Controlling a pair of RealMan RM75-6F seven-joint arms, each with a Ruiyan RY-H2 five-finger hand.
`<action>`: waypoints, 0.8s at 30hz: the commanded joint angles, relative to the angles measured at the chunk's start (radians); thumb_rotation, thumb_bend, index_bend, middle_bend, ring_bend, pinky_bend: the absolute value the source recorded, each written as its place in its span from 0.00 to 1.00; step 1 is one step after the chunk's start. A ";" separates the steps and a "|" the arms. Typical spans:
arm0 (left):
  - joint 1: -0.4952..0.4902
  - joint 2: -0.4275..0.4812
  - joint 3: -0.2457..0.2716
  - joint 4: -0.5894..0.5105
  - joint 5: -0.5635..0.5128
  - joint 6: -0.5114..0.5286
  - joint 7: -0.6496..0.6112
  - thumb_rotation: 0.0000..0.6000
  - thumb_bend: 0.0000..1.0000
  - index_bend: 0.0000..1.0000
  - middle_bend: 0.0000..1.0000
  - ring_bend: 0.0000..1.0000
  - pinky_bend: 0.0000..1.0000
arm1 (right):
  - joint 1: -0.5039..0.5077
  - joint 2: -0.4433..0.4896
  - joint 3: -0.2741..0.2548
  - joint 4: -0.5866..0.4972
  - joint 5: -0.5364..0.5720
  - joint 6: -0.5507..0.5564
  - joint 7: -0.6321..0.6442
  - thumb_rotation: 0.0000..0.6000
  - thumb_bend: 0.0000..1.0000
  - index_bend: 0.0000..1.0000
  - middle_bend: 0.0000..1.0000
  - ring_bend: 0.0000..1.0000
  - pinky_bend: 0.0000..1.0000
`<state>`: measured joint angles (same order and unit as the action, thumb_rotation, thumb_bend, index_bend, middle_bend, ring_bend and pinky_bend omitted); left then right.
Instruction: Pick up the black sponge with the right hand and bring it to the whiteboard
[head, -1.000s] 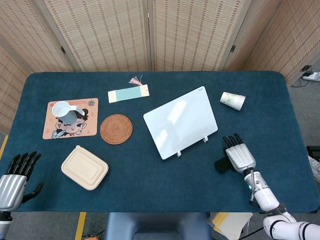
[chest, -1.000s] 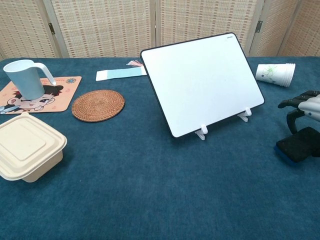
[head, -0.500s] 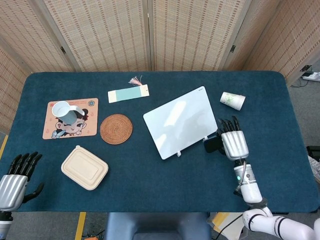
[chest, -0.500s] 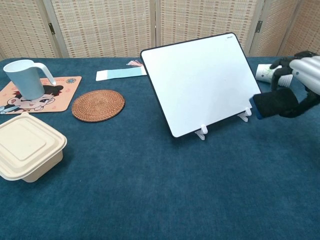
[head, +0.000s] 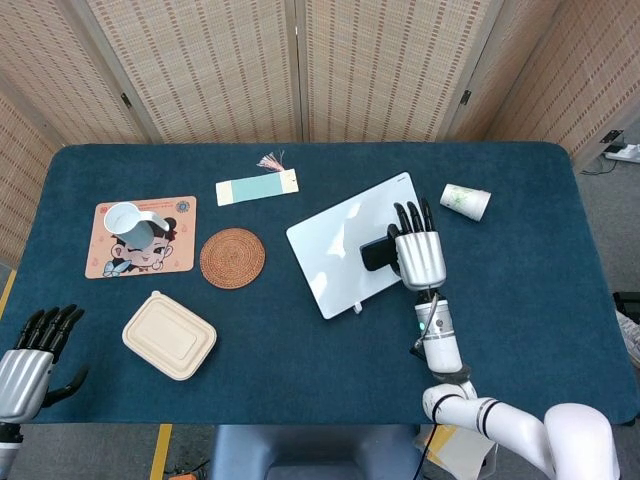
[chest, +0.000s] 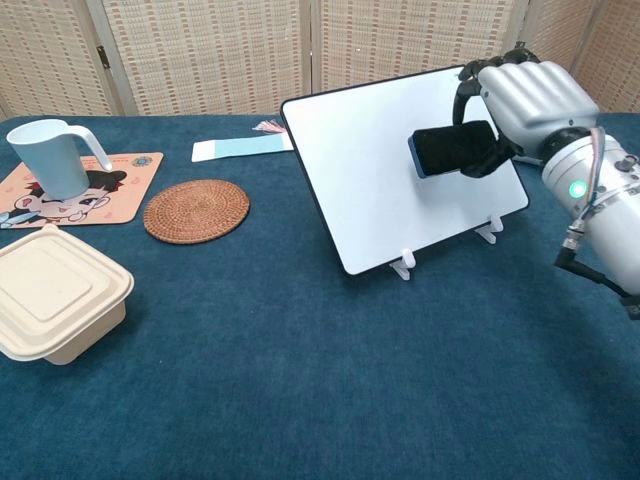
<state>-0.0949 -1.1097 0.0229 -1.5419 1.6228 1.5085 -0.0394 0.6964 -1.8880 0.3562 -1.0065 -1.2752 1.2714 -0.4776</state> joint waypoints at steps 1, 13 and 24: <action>0.000 0.002 0.002 0.001 0.003 0.001 -0.005 1.00 0.37 0.02 0.10 0.07 0.04 | 0.043 -0.051 0.022 0.081 0.012 -0.012 0.020 1.00 0.19 0.59 0.18 0.10 0.01; -0.001 0.004 0.007 -0.011 -0.001 -0.012 0.010 1.00 0.37 0.06 0.10 0.07 0.04 | 0.110 -0.163 0.035 0.293 0.022 -0.007 0.048 1.00 0.19 0.34 0.03 0.01 0.01; -0.002 0.001 0.003 -0.011 -0.014 -0.019 0.022 1.00 0.38 0.07 0.10 0.07 0.04 | 0.003 -0.030 -0.054 0.104 -0.043 0.095 0.008 1.00 0.19 0.08 0.00 0.00 0.00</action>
<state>-0.0964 -1.1082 0.0260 -1.5525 1.6092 1.4900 -0.0178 0.7477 -1.9799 0.3326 -0.8111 -1.2974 1.3264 -0.4486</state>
